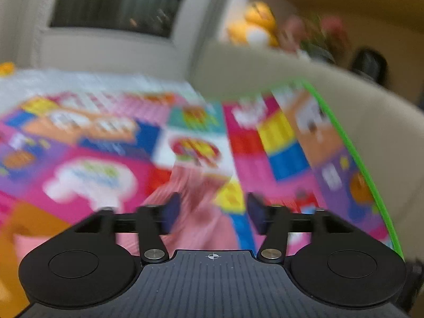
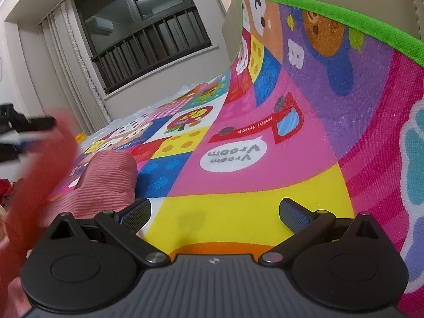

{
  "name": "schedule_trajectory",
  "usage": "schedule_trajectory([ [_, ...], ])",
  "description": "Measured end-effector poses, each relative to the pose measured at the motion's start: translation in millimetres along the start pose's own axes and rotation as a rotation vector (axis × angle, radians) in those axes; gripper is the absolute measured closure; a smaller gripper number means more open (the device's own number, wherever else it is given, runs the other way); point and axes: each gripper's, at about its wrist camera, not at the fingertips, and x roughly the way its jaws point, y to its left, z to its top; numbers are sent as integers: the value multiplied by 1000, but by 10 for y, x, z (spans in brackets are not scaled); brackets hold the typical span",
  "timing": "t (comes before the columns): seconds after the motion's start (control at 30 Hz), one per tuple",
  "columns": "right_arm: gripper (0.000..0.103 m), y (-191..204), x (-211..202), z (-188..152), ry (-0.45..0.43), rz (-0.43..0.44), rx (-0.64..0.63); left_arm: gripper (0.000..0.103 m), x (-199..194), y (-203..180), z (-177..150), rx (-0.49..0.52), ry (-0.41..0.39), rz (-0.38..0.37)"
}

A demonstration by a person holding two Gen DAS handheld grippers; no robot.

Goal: Fold clothes

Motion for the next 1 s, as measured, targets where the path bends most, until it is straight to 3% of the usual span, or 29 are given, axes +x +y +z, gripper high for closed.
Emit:
schedule_trajectory([
  [0.07,0,0,9,-2,7,1,-2,17,-31,-110,-146,51,29,-36],
  [0.13,0,-4,35,9,26,8,-3,9,-161,-131,-253,92,33,-55],
  [0.2,0,-20,57,27,47,14,1,8,-320,-98,-343,123,31,-58],
  [0.37,0,-47,98,71,98,27,9,6,-768,134,-621,210,41,98],
  [0.5,0,102,130,161,146,-15,-73,6,-955,547,-900,184,95,249],
  [0.6,0,378,-13,334,68,12,-162,6,-1079,813,-997,123,95,268],
  [0.7,0,741,-44,591,42,120,-177,6,-1088,950,-1019,103,87,250],
  [0.8,12,1090,184,761,101,198,-144,6,-1042,1027,-1016,100,80,226],
  [0.9,29,1396,573,735,143,164,-160,6,-946,1035,-1016,108,78,218],
  [0.97,35,1531,843,636,189,129,-163,6,-912,1053,-1017,105,78,210],
  [1.0,44,1601,981,574,211,112,-177,6,-907,1063,-1021,100,78,202],
])
